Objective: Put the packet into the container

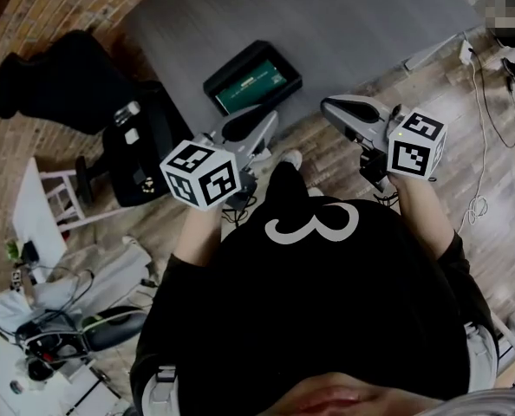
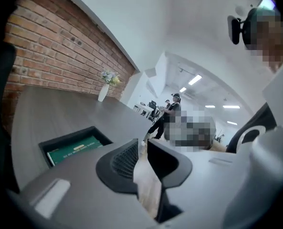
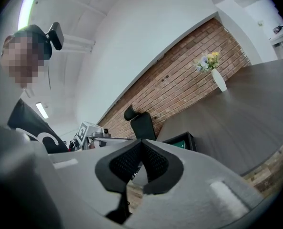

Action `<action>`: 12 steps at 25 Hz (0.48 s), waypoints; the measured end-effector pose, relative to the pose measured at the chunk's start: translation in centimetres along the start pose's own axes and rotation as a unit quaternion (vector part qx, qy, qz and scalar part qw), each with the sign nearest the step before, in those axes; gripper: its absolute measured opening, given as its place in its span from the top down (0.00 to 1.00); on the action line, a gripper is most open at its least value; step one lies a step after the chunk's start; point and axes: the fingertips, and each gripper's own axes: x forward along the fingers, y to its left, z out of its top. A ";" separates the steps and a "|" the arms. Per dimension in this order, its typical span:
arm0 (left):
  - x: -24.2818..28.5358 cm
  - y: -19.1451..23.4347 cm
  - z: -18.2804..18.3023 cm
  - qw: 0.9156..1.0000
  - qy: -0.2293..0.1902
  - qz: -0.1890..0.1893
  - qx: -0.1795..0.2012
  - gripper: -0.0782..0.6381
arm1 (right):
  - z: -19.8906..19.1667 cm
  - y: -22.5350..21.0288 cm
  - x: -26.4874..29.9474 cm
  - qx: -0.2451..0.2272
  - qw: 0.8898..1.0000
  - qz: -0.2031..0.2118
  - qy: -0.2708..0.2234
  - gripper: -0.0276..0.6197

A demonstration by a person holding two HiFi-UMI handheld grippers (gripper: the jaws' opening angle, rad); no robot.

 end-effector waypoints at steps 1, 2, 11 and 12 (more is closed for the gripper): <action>-0.3 -1.0 0.3 1.000 -0.013 -0.006 -0.012 0.82 | 0.2 0.6 -0.1 -0.006 1.000 0.006 -0.002 0.95; -0.5 -1.9 0.5 0.999 -0.025 -0.012 -0.022 0.84 | 0.3 1.2 -0.1 -0.012 1.000 0.013 -0.003 0.95; -1.7 -6.0 -0.7 0.999 -0.051 0.000 0.016 0.87 | -0.2 4.6 -0.6 -0.055 0.997 0.048 -0.009 0.95; -1.7 -6.0 -0.8 0.998 -0.053 0.002 0.016 0.87 | -0.3 4.7 -0.6 -0.057 0.997 0.048 -0.009 0.95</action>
